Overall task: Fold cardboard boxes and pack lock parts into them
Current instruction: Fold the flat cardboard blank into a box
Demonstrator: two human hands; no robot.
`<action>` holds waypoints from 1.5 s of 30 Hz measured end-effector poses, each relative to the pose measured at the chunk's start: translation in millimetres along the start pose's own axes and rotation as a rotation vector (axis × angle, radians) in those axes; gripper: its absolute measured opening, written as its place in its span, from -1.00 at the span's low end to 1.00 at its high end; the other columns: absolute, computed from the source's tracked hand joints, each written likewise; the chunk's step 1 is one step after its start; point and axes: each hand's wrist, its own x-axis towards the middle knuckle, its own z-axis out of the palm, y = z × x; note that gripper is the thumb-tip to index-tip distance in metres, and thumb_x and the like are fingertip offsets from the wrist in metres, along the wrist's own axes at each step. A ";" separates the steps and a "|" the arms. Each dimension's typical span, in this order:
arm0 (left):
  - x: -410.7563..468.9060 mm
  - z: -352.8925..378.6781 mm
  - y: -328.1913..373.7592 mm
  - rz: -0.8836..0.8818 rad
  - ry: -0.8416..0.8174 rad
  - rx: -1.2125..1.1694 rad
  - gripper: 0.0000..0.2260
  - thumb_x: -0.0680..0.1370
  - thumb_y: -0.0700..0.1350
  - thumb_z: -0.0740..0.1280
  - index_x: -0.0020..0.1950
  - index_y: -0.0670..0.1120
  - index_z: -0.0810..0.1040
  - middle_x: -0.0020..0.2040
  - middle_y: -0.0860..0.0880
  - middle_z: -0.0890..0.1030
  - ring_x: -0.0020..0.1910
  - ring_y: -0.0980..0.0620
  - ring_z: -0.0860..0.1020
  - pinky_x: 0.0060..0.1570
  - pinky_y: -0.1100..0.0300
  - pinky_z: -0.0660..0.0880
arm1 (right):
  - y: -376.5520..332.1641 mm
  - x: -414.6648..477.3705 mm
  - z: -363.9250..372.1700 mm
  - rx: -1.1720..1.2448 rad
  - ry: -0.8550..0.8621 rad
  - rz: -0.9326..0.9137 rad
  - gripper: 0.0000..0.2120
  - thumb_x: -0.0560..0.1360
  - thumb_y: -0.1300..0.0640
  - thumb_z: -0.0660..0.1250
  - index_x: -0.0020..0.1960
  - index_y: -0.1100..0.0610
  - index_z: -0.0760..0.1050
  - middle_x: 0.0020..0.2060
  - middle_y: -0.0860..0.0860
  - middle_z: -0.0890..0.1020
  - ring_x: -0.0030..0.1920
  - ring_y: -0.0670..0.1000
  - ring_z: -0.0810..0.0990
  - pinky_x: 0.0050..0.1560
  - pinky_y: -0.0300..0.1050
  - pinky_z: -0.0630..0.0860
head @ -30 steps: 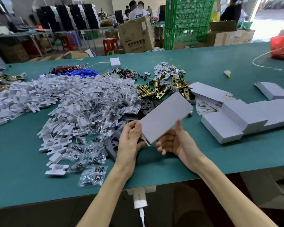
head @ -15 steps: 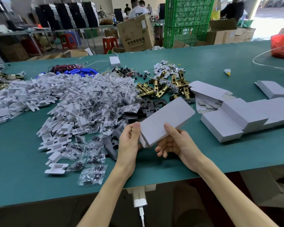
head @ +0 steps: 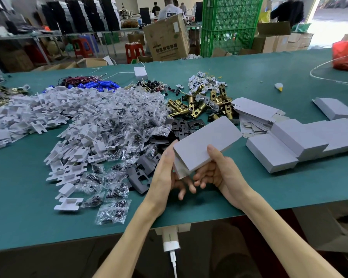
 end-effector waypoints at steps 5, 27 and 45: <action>-1.1 1.8 7.1 0.018 -0.088 -0.057 -0.49 0.70 0.26 0.03 0.65 0.22 0.15 0.00 -0.29 0.65 -0.27 -0.21 0.60 -0.54 0.18 0.44 | 0.7 1.6 -2.1 0.059 0.044 0.004 -0.43 0.56 -0.23 0.32 -0.24 0.27 0.68 -0.34 0.28 0.64 -0.43 0.13 0.62 -0.42 -0.16 0.58; -1.6 5.1 2.9 -0.006 0.101 0.110 -0.65 0.66 0.16 0.25 0.36 0.00 0.43 -0.29 0.05 0.57 -0.47 -0.05 0.55 -0.57 0.19 0.45 | 1.5 0.2 -0.7 0.030 0.016 -0.031 -0.51 0.56 -0.16 0.32 -0.15 0.28 0.69 -0.29 0.30 0.66 -0.37 0.16 0.67 -0.38 -0.12 0.61; 0.3 3.1 -0.5 0.008 0.052 0.130 -0.46 0.73 0.14 0.07 0.70 0.11 0.01 -0.09 -0.04 0.69 -0.24 -0.09 0.62 -0.34 0.10 0.57 | 3.9 -2.8 4.4 -0.075 -0.014 -0.129 -0.59 0.51 -0.10 0.43 -0.16 0.28 0.67 -0.26 0.36 0.66 -0.34 0.19 0.65 -0.35 -0.10 0.60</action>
